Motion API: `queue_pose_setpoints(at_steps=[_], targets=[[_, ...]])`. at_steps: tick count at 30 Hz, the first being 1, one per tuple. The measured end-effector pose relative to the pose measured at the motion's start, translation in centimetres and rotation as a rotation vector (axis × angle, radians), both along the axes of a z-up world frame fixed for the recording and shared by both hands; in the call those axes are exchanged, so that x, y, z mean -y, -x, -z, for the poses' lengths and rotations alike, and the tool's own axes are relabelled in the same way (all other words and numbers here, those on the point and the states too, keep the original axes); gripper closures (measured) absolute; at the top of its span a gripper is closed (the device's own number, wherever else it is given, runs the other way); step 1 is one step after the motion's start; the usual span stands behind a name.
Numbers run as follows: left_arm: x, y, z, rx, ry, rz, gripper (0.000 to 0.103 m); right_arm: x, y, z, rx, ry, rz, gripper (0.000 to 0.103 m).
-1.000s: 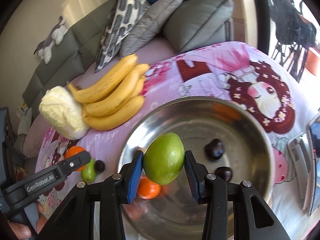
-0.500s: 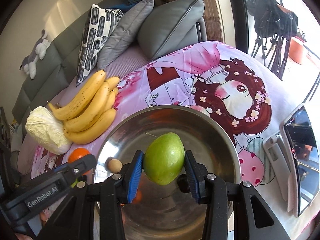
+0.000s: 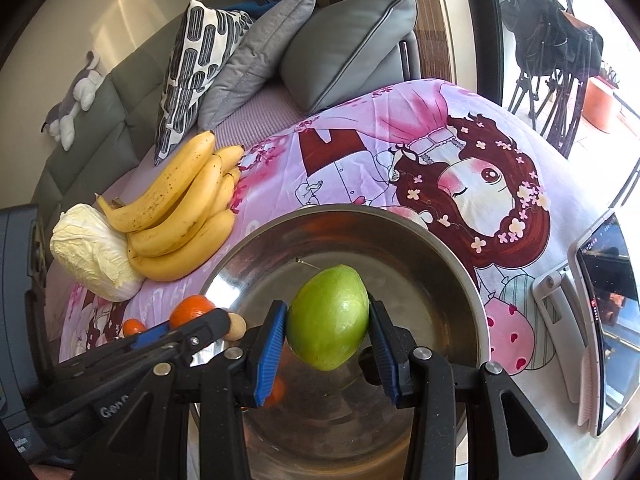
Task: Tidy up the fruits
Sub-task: 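Carry the tangerine in the left tool and green fruit in the right tool over the bowl, then open the left tool to drop the tangerine while the right tool drops the green fruit into the bowl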
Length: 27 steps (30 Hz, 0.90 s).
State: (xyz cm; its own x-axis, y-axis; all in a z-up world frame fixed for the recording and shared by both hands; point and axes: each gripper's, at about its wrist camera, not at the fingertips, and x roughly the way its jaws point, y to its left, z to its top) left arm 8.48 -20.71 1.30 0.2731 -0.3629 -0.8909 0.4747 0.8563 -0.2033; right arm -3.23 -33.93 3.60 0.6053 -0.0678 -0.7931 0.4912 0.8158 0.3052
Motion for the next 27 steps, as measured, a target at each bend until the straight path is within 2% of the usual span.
queue_pose_setpoints(at_steps=[19,27], targets=[[0.9,-0.1,2.2,-0.052,-0.038,0.016,0.061,0.4,0.0,0.3,-0.018,-0.005,0.011,0.058],[0.7,0.0,2.3,-0.063,-0.031,0.012,0.061,0.3,-0.2,0.6,-0.027,-0.01,0.006,0.058]])
